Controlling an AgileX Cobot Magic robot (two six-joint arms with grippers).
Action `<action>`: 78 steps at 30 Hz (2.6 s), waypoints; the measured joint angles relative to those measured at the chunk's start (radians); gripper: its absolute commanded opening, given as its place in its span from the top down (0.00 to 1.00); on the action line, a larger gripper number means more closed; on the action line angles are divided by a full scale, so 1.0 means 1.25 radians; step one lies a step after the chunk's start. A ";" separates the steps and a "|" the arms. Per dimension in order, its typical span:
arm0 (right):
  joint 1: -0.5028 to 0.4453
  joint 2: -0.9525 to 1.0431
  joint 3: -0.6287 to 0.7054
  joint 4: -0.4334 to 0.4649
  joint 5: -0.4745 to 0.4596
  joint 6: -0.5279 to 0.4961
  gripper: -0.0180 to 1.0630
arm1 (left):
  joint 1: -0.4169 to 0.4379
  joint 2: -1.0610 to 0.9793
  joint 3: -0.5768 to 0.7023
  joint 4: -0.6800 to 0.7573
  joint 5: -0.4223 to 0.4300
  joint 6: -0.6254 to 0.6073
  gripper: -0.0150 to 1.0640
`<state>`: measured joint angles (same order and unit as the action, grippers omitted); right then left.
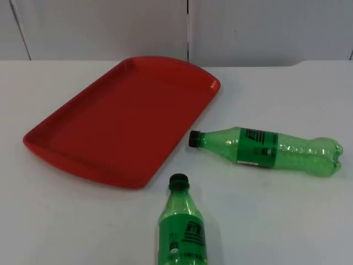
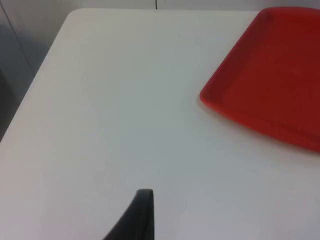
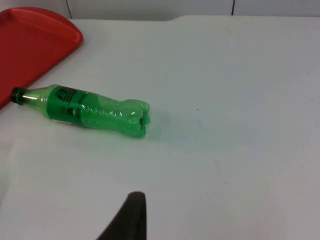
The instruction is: Place the bottle upright on the tray.
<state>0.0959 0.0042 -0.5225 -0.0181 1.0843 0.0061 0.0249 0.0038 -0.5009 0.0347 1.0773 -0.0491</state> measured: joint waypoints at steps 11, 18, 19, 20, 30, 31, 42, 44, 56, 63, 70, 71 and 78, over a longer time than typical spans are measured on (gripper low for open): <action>0.000 0.000 0.000 0.000 0.000 0.000 0.01 | 0.000 0.037 -0.047 -0.028 0.015 0.012 0.01; 0.000 0.000 0.000 0.000 0.000 0.000 0.01 | 0.000 0.075 -0.088 -0.028 0.016 0.012 0.01; 0.000 0.000 0.000 0.000 0.000 0.000 0.01 | 0.000 0.085 -0.094 -0.028 0.020 0.012 0.01; 0.000 0.000 0.000 0.000 0.000 0.000 0.01 | 0.000 0.095 -0.099 -0.028 0.029 0.012 0.01; 0.000 0.000 0.000 0.000 0.000 0.002 0.01 | 0.000 0.184 -0.110 -0.058 0.050 0.010 0.01; 0.000 0.000 0.000 0.000 0.000 0.002 0.01 | 0.000 0.195 -0.110 -0.065 0.050 0.010 0.01; 0.000 0.000 0.000 0.000 0.000 0.002 0.01 | 0.000 0.295 -0.110 -0.119 0.050 0.020 0.01; 0.000 0.000 0.000 0.000 0.000 0.002 0.01 | 0.000 0.325 -0.119 -0.150 0.054 0.039 0.01; 0.000 0.000 0.000 0.000 0.000 0.002 0.01 | 0.000 0.466 -0.197 -0.257 0.057 0.119 0.01; 0.000 0.000 0.000 0.000 0.000 0.002 0.01 | 0.000 0.565 -0.260 -0.277 0.090 0.144 0.01; 0.000 0.000 0.000 0.000 0.000 0.002 0.01 | 0.000 0.635 -0.304 -0.286 0.090 0.152 0.01; 0.000 0.000 0.000 0.000 0.000 0.002 0.01 | 0.000 0.635 -0.304 -0.286 0.090 0.152 0.01; 0.000 0.000 0.000 0.000 0.000 0.002 0.01 | -0.001 0.704 -0.333 -0.287 0.090 0.158 0.01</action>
<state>0.0959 0.0042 -0.5225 -0.0181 1.0843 0.0080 0.0232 0.8838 -0.9175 -0.3240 1.1893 0.1485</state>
